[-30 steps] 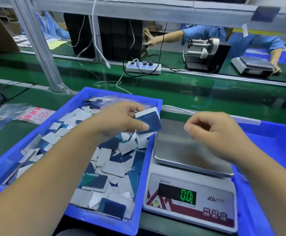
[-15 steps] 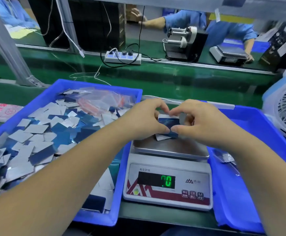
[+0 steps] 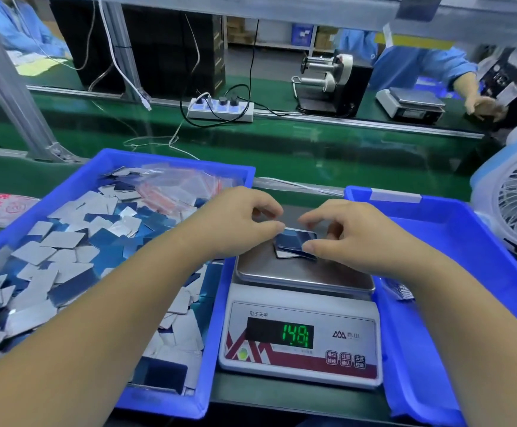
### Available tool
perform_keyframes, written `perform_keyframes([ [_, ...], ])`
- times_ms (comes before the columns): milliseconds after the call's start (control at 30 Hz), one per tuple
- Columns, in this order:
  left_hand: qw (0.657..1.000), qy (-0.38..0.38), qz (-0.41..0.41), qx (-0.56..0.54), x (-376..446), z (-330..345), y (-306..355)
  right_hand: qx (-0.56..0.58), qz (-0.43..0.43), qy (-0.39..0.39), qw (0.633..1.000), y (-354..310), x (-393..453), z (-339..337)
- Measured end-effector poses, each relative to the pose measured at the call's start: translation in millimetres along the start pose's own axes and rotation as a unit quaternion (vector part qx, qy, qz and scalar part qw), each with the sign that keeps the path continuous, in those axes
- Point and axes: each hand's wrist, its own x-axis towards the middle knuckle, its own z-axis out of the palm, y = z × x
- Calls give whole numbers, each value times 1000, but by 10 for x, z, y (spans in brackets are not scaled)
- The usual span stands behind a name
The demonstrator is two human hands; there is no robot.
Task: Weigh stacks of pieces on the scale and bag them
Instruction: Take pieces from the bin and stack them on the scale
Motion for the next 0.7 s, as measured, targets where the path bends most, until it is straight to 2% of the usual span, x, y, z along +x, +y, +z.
perform_keyframes([
  [200, 991, 98, 2, -90, -61, -47, -103, 28, 22, 23, 999, 33, -53, -95],
  [433, 994, 90, 4, -64, -70, 13, -156, 30, 29, 23, 999, 39, -77, -118],
  [533, 997, 63, 14, -34, -70, 12, -108, 9, 18, 19, 1000, 1, -68, -111],
  [700, 991, -79, 56, 93, -76, 13, 96, -99, -33, -51, 993, -150, -8, -96],
])
